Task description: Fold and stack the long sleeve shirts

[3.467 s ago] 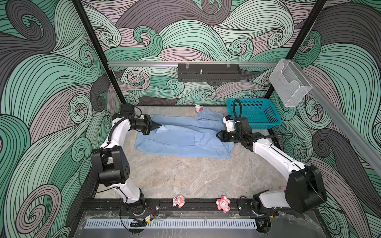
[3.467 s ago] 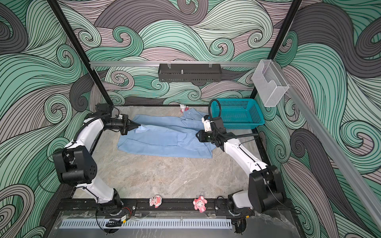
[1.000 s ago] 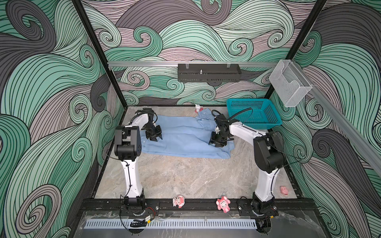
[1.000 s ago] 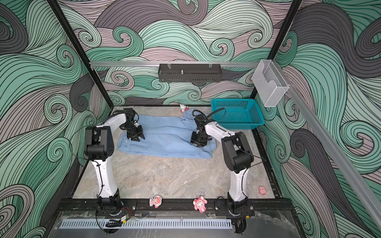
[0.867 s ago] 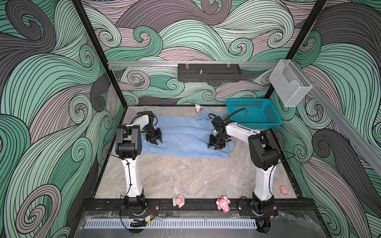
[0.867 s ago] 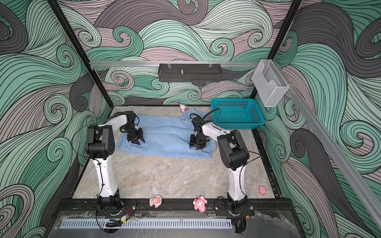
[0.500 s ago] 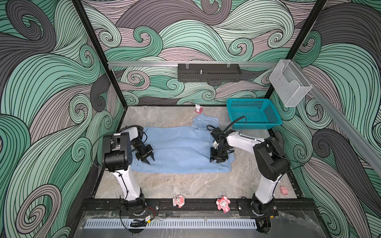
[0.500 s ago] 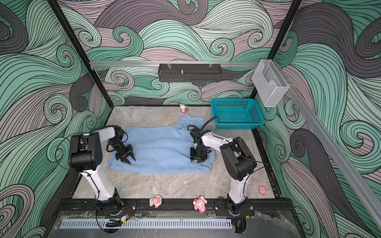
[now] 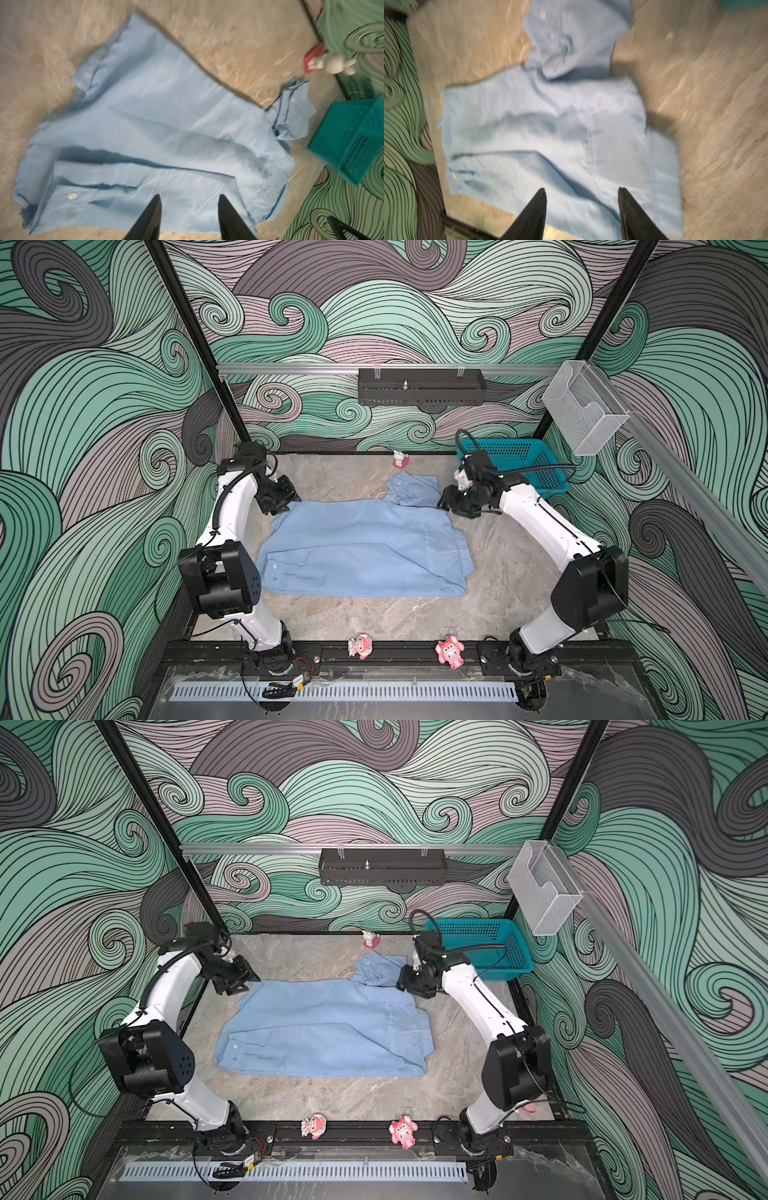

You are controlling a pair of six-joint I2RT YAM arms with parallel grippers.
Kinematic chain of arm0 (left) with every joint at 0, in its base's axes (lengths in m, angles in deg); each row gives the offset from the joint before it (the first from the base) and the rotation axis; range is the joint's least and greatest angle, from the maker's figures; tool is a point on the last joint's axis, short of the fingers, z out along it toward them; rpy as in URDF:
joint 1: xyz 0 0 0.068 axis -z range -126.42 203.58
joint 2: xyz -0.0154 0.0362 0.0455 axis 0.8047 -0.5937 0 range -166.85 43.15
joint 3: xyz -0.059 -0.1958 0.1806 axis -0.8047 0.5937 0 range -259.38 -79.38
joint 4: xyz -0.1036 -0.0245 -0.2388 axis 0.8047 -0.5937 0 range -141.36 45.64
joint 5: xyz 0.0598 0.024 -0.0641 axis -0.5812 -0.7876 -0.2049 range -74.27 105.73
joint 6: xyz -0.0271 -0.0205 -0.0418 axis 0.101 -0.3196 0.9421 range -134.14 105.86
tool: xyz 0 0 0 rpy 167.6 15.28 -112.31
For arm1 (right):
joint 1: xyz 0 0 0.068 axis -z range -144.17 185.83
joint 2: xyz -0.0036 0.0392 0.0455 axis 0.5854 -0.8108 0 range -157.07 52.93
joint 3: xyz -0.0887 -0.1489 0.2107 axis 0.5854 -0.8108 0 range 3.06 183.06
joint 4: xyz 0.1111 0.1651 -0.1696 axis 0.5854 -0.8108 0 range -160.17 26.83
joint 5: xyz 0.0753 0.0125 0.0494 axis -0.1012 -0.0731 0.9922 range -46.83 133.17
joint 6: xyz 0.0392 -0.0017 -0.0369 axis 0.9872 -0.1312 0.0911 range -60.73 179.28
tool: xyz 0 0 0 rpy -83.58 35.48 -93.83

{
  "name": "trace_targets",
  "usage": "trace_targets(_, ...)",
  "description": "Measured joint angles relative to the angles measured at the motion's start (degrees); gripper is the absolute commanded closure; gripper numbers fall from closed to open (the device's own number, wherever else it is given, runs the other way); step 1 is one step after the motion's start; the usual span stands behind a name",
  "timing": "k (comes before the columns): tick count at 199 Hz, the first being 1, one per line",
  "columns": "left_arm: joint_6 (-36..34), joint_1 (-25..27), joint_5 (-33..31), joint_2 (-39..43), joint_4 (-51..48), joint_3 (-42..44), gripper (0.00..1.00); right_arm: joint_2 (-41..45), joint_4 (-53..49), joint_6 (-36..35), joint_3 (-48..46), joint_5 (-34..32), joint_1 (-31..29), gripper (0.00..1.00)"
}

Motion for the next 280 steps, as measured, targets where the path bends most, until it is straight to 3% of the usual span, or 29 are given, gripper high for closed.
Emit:
trace_targets(31,0.74,-0.92,2.32,-10.82,0.07,-11.45,0.54,-14.73,-1.64,-0.37,15.04,-0.76,4.2,0.42)
trace_targets(59,1.75,-1.25,4.59,-18.6,0.22,-13.64,0.54,-27.43,-4.98,-1.09,26.16,-0.98,3.87,0.4)
trace_targets(92,2.19,-1.53,5.31,-22.01,-0.22,-15.19,0.54,-38.07,-8.24,-1.51,36.41,-1.01,3.3,0.37)
trace_targets(136,2.21,-3.34,4.26,-25.07,-0.39,-18.67,0.52,-45.99,-10.84,-1.27,44.19,-1.01,2.67,0.36)
trace_targets(167,2.14,-4.2,3.43,-30.05,-1.51,-21.14,0.54,-50.27,-11.58,-0.7,48.57,-0.37,2.43,0.48)
trace_targets(180,2.14,-4.24,3.43,-31.47,-1.6,-20.83,0.54,-51.71,-11.91,-0.52,50.58,0.13,2.29,0.59)
trace_targets(204,2.08,-4.24,3.74,-31.87,-1.84,-19.98,0.55,-53.35,-12.31,-0.04,53.75,1.66,2.16,0.89)
trace_targets(215,1.95,-4.24,4.24,-31.58,-1.7,-19.98,0.55,-53.37,-12.59,-0.46,55.25,2.45,2.05,0.97)
trace_targets(280,0.76,-4.24,7.13,-25.77,-1.01,-18.6,0.55,-46.82,-9.51,0.09,60.08,7.8,0.7,1.0)
